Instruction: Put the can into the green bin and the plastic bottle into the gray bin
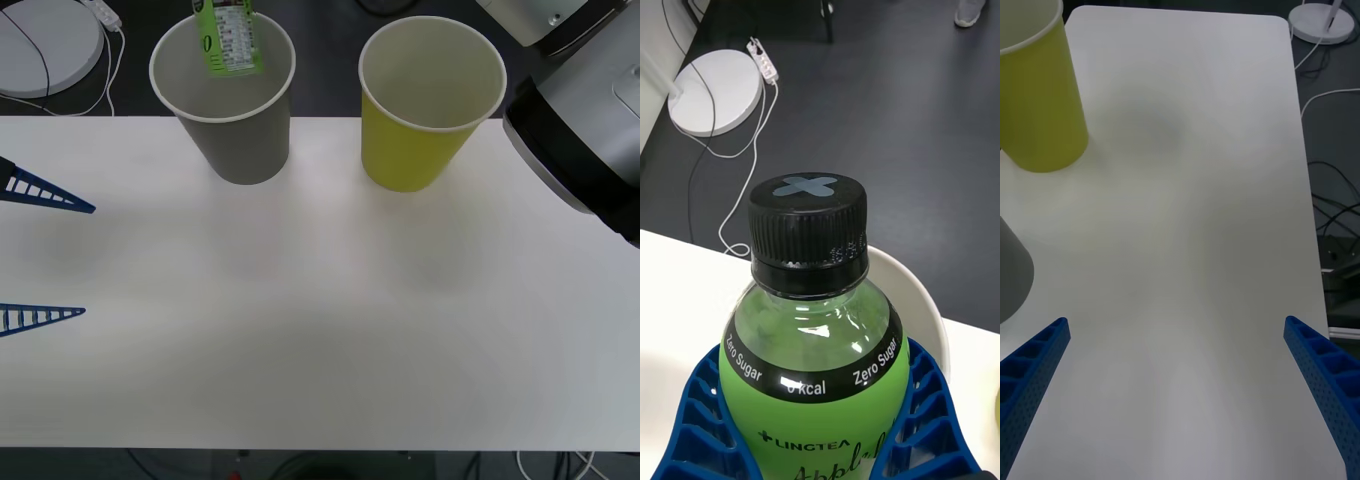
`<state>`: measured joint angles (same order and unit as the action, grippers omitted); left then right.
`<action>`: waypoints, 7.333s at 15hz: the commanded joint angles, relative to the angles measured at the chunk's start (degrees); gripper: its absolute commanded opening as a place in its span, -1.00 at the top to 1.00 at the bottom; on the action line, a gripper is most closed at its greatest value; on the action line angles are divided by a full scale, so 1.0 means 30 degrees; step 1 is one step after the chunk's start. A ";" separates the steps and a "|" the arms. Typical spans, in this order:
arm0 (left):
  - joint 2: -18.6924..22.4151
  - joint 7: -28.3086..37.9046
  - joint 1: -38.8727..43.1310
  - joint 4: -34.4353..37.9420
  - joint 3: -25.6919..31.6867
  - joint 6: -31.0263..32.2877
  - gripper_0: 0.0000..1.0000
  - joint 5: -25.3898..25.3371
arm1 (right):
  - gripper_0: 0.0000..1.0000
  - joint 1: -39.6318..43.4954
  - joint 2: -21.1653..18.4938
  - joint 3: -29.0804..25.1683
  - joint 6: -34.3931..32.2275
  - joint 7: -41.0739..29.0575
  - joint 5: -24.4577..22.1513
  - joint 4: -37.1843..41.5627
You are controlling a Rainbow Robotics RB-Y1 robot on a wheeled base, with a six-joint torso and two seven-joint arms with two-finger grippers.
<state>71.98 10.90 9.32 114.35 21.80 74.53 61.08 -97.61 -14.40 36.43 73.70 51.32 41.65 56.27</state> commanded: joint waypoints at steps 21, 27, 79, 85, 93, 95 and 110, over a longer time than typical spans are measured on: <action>0.0000 0.0000 0.0000 0.0000 0.0000 0.0001 -1.00 0.0000 | -1.00 -0.0363 0.0375 0.0014 0.0014 0.0091 -0.0348 -0.0504; 0.0000 0.0000 0.0000 0.0000 0.0000 0.0001 -1.00 0.0000 | -1.00 -0.0187 0.0375 0.0014 0.0014 0.0179 -0.0231 -0.0093; 0.0000 0.0000 0.0000 0.0000 0.0000 0.0001 -1.00 0.0000 | -1.00 1.4520 -1.7203 0.2475 -1.4840 -0.1931 -0.0436 2.4487; 0.0000 0.0000 0.0000 0.0000 0.0000 0.0001 -1.00 0.0000 | -1.00 1.6981 -1.9576 0.3149 -2.0084 -0.3923 -0.4655 2.5219; 0.0000 0.0000 0.0000 0.0000 0.0000 0.0001 -1.00 0.0000 | -1.00 1.7010 -2.2359 0.5610 -2.8492 -1.1628 -1.2301 2.3022; 0.0000 0.0000 0.0000 0.0000 0.0000 0.0001 -1.00 0.0000 | -1.00 1.7274 -2.2945 0.5698 -3.1422 -1.3503 -1.4205 2.1967; 0.0000 0.0000 0.0000 0.0000 0.0000 0.0001 -1.00 0.0000 | -1.00 3.0340 -2.1217 -1.1880 -4.6510 -2.1267 -2.5485 1.7045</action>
<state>71.98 10.90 9.32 114.35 21.80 74.53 61.08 -8.29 -78.73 3.59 -64.10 -11.37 -33.41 107.40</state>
